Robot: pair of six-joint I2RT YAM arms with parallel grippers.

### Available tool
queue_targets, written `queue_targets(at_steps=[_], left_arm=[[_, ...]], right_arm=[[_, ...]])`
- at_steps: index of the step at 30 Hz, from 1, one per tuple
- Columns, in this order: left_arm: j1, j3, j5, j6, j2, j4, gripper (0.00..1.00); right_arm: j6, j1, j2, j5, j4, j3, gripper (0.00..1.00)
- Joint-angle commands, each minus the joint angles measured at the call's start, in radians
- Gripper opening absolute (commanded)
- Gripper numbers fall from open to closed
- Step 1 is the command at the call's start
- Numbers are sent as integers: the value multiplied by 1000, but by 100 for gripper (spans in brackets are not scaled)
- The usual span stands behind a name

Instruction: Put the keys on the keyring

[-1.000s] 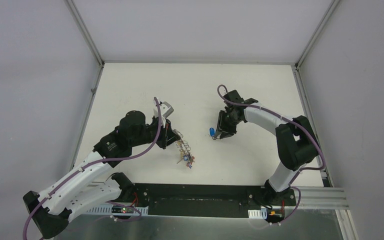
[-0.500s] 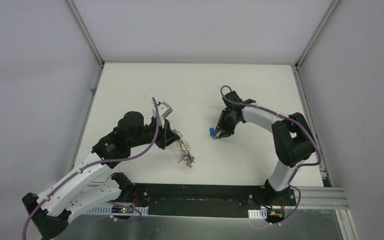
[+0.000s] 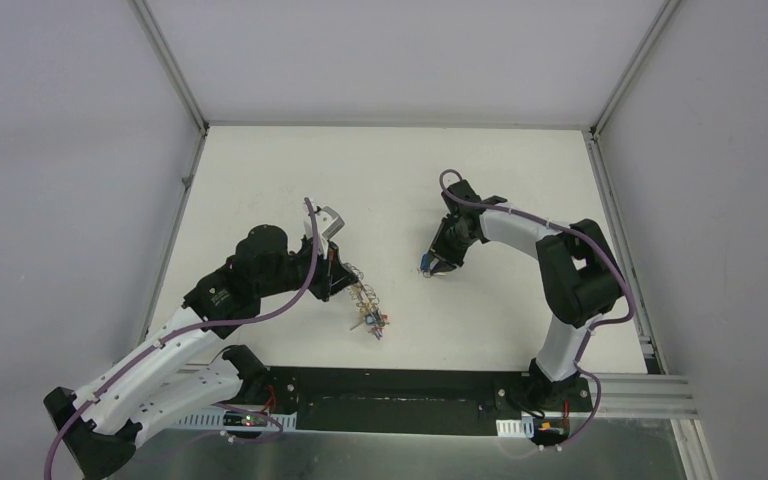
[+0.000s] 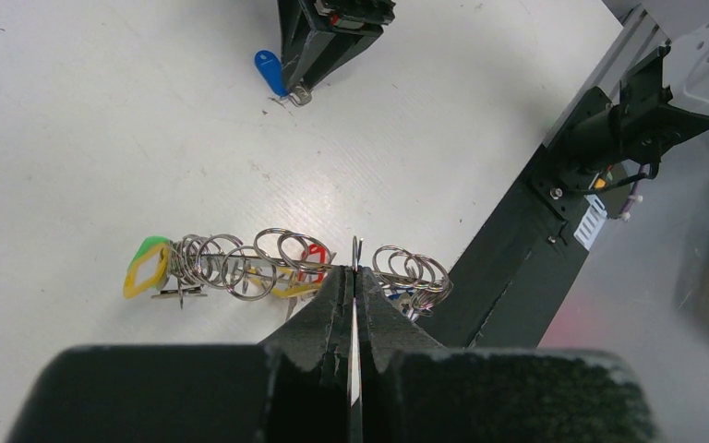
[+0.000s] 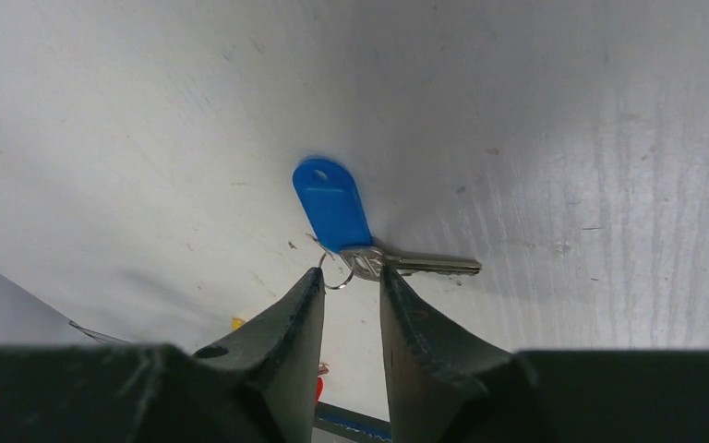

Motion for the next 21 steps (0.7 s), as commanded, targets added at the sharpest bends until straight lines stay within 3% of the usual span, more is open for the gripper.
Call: queue_targets(at_steps=[1,21], left_arm=[[-12,8,-17,-10,-26,61,0],[-12,1,-19,-20,-27,60,0]], right_arm=[[29,-2,-5,-25,27,35,31],[75,9,37,-53,71,28,29]])
